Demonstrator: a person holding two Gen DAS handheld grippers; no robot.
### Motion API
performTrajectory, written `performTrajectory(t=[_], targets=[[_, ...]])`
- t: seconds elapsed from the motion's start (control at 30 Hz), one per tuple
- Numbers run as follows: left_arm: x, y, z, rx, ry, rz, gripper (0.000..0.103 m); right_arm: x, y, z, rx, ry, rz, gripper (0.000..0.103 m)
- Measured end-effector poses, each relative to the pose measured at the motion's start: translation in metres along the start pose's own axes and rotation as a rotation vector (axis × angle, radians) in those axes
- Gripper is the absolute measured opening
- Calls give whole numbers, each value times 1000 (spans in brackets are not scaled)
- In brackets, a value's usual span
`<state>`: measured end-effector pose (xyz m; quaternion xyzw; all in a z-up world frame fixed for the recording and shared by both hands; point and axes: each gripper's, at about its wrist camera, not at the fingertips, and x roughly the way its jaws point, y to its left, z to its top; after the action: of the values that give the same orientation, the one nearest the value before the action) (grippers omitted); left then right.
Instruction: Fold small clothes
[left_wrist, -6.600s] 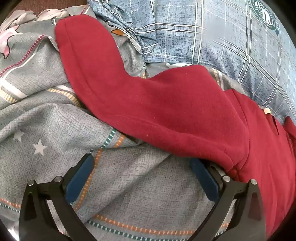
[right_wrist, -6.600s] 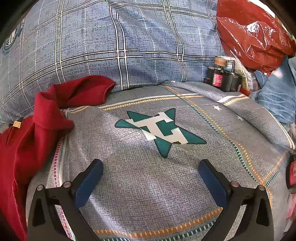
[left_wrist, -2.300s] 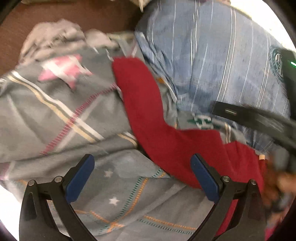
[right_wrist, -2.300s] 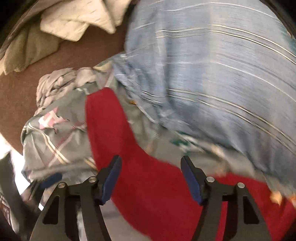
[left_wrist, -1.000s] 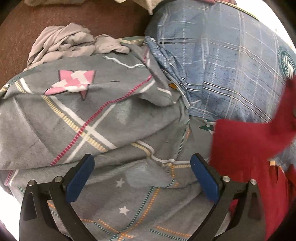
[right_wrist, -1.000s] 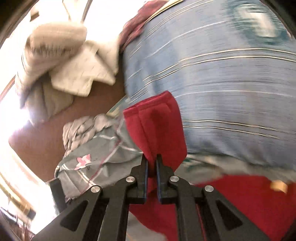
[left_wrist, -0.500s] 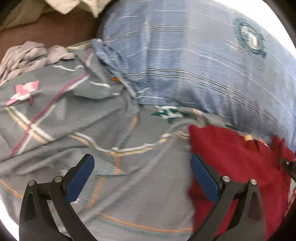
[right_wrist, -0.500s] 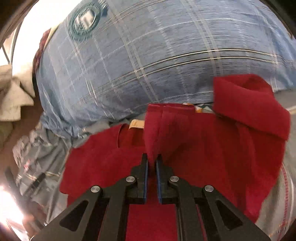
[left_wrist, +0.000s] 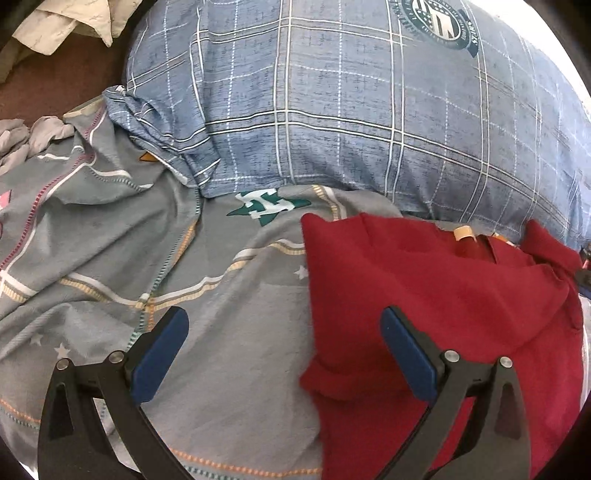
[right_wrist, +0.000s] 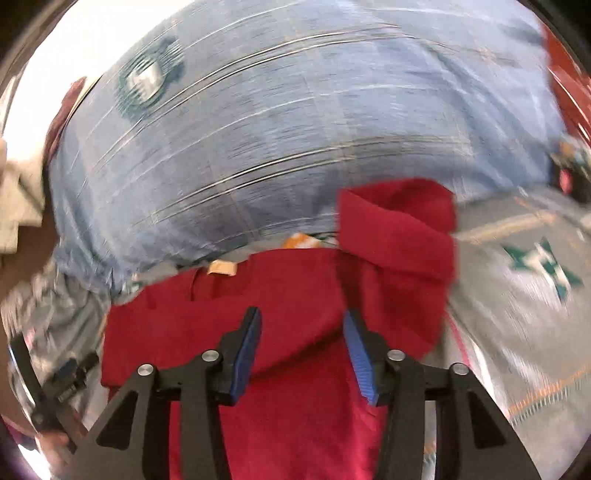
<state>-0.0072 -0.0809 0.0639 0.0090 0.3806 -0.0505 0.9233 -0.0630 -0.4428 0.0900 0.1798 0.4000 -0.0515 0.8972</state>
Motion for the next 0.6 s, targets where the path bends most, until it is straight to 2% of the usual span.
performTrajectory(t=[0.07, 0.1, 0.2, 0.43, 0.53, 0.6], targets=[[4, -4, 0, 18, 10, -10, 103, 21, 15, 1, -66, 31, -13, 42], [6, -8, -1, 35, 21, -16, 103, 32, 17, 1, -75, 53, -19, 37], [8, -11, -3, 56, 35, -44, 103, 63, 8, -8, -69, 159, -83, 33], [1, -16, -1, 50, 67, -147, 103, 47, -1, -21, -95, 110, -19, 36], [-11, -28, 11, 58, 23, -134, 103, 44, -7, -16, -65, 125, 12, 38], [-16, -42, 18, 87, 8, -150, 103, 42, -7, -9, -56, 139, 28, 45]])
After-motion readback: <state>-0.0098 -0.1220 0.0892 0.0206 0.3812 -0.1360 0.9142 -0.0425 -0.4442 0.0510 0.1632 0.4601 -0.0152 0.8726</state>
